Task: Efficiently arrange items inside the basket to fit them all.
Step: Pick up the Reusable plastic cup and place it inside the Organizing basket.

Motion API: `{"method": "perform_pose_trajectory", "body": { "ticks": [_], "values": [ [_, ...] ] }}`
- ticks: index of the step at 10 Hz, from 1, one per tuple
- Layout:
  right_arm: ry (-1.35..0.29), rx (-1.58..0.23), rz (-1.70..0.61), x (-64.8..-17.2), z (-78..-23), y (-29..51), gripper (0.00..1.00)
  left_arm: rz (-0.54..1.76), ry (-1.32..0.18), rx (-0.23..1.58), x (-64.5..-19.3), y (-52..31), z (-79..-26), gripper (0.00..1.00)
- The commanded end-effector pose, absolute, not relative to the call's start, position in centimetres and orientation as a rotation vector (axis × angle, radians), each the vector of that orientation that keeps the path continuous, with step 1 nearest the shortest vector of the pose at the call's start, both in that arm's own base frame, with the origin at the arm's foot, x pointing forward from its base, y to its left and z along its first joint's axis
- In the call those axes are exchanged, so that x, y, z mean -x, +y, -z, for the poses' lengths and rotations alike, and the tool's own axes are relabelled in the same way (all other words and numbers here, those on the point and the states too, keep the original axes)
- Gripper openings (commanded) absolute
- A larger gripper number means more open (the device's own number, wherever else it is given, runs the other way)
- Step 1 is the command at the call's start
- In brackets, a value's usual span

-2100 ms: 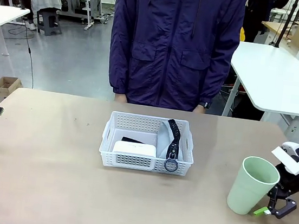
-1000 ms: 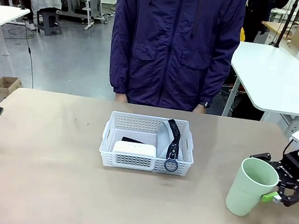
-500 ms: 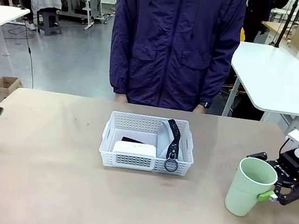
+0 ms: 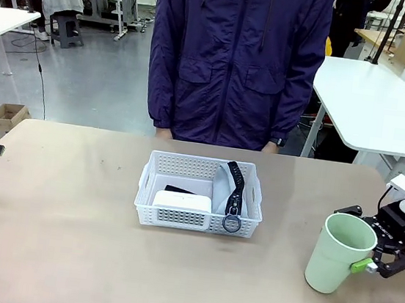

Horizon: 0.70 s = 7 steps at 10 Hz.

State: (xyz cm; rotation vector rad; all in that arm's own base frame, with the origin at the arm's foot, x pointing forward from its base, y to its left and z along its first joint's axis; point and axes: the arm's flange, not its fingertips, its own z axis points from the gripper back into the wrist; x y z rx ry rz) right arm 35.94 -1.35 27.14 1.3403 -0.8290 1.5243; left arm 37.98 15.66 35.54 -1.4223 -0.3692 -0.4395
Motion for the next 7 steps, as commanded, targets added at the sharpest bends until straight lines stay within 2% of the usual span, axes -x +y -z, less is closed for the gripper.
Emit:
{"method": "perform_pose_trajectory", "body": {
  "ticks": [1,2,3,4,5,7],
  "values": [
    [-0.895,-1.388,-1.527,-32.7,-23.2,-4.2,0.33,0.435,-0.363,1.417,-37.8,15.4,-35.7,1.00],
    [-0.935,-1.489,-1.421,-32.1,-25.9,-4.3,0.00,0.435,-0.363,1.417,-37.8,15.4,-35.7,1.00],
    [-0.992,-1.390,-1.304,-31.2,-28.7,-3.6,0.84,0.435,-0.363,1.417,-37.8,15.4,-35.7,1.00],
    [-1.102,-1.306,-1.009,-30.6,-31.1,-2.2,0.84,0.435,-0.363,1.417,-37.8,15.4,-35.7,1.00],
    [-1.210,-1.211,-0.948,-29.8,-32.3,-1.7,0.84,0.435,-0.363,1.417,-37.8,15.4,-35.7,1.00],
    [-1.339,-1.124,-0.996,-28.1,-33.1,-1.1,0.84,0.435,-0.363,1.417,-37.8,15.4,-35.7,1.00]
  ]
}}
